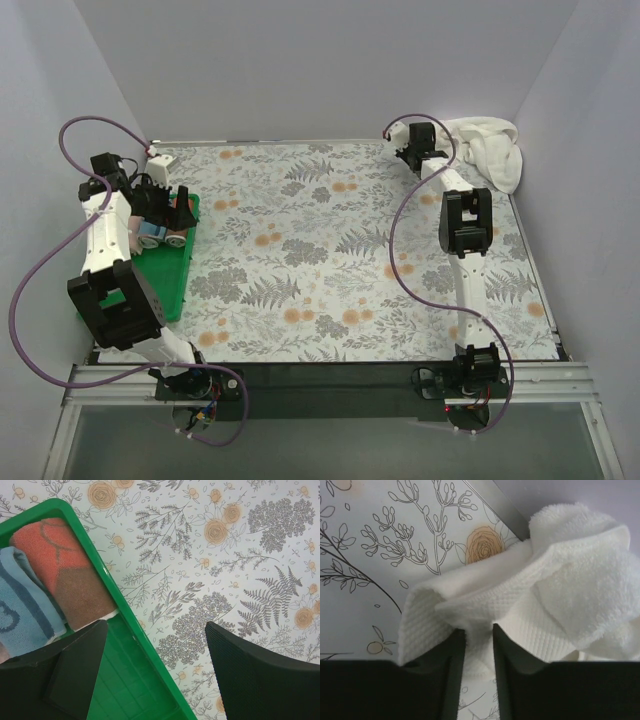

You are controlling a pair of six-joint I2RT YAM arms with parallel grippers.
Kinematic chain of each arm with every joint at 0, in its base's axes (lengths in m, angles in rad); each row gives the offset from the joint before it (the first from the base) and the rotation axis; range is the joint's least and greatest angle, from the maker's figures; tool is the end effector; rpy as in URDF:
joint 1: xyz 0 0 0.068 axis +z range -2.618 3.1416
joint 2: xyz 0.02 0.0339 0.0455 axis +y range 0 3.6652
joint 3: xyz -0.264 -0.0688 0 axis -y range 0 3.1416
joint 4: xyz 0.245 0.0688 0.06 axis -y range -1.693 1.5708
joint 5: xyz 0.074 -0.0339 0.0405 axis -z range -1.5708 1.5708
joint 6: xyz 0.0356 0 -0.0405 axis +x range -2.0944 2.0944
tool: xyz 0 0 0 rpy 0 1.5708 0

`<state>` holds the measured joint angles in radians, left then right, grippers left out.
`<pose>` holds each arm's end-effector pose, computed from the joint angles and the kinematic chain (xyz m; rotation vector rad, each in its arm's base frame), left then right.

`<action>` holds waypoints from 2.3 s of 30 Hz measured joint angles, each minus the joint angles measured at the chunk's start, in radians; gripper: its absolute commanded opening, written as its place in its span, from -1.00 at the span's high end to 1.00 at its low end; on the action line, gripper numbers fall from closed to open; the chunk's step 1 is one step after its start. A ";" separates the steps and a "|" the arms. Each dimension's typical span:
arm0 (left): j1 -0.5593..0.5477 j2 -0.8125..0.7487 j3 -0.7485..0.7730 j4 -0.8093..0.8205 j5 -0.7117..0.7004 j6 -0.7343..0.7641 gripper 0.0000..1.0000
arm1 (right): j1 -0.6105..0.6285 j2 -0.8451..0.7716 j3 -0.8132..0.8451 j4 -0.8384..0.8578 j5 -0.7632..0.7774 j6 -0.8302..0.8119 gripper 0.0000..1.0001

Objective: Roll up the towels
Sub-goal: Move the towel to the center of the board, then flatten the towel

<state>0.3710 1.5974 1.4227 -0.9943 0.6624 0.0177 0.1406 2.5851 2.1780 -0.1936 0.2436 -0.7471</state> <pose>0.3049 0.0951 0.3000 -0.2699 2.5190 -0.7533 0.5779 0.0731 0.1497 -0.8208 2.0585 -0.6064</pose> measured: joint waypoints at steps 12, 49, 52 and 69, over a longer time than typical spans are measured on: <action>0.000 0.001 0.082 -0.008 0.019 -0.003 -0.47 | 0.001 -0.060 -0.099 -0.019 -0.046 -0.025 0.97; -0.661 0.093 -0.265 0.134 0.011 -0.199 -0.13 | 0.050 -0.789 -0.773 -0.555 -0.450 0.314 0.30; -0.670 0.153 -0.262 0.173 0.008 -0.214 -0.13 | 0.051 -0.757 -0.793 -0.554 -0.379 0.286 0.30; -0.740 0.337 -0.179 0.327 0.032 -0.278 0.76 | 0.050 -0.701 -0.915 -0.468 -0.272 0.244 0.34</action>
<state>-0.3687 1.9343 1.2442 -0.6678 0.6945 -0.2607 0.1905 1.8843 1.2633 -0.6613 -0.0284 -0.5034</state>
